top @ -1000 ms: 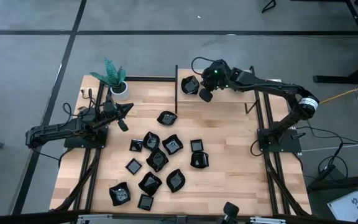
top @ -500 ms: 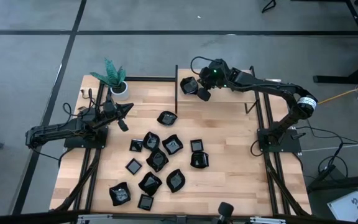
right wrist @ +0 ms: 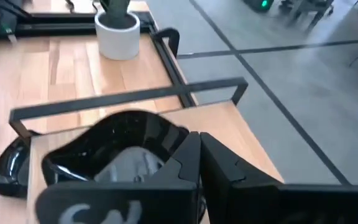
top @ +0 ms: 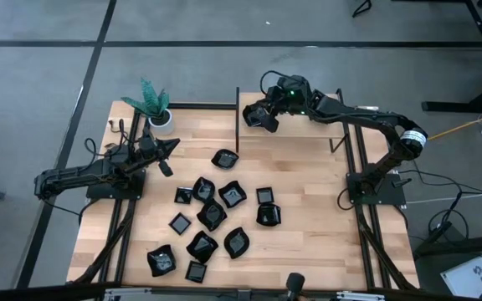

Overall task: Pick & Place Mini shaped plates
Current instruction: Stack the black leaf-shaped plate on top of the black leaf-shaped plate on the shelf

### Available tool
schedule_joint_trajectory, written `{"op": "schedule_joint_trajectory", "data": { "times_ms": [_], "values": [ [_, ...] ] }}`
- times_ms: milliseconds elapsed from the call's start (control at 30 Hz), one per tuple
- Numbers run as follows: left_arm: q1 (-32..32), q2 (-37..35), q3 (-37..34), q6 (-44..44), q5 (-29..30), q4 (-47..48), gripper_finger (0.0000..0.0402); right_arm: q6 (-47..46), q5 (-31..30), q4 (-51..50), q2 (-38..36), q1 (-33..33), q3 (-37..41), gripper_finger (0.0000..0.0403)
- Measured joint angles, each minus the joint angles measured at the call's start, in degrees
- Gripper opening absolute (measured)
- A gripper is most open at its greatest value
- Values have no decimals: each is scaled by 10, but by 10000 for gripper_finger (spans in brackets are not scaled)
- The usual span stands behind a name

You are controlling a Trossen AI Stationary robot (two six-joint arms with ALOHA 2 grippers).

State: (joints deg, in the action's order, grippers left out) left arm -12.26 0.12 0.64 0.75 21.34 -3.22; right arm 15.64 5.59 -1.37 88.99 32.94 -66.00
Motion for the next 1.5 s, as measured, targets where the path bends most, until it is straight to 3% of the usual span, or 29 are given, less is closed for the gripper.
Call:
{"op": "schedule_joint_trajectory", "data": {
  "times_ms": [267,533,800,967,1167,1500],
  "values": [
    [0,0,0,0,0,0,4,37,88,-17,0,-47,0,8],
    [0,0,0,0,0,0,4,161,29,-59,0,-94,0,21],
    [0,0,0,0,0,0,4,161,14,-55,0,-103,0,93],
    [0,0,0,0,0,0,4,163,14,-73,0,-103,0,119],
    [0,0,0,0,0,0,4,169,-39,-72,0,-103,0,124],
    [0,0,0,0,0,0,4,179,-41,-84,3,-103,0,123]
  ]
}}
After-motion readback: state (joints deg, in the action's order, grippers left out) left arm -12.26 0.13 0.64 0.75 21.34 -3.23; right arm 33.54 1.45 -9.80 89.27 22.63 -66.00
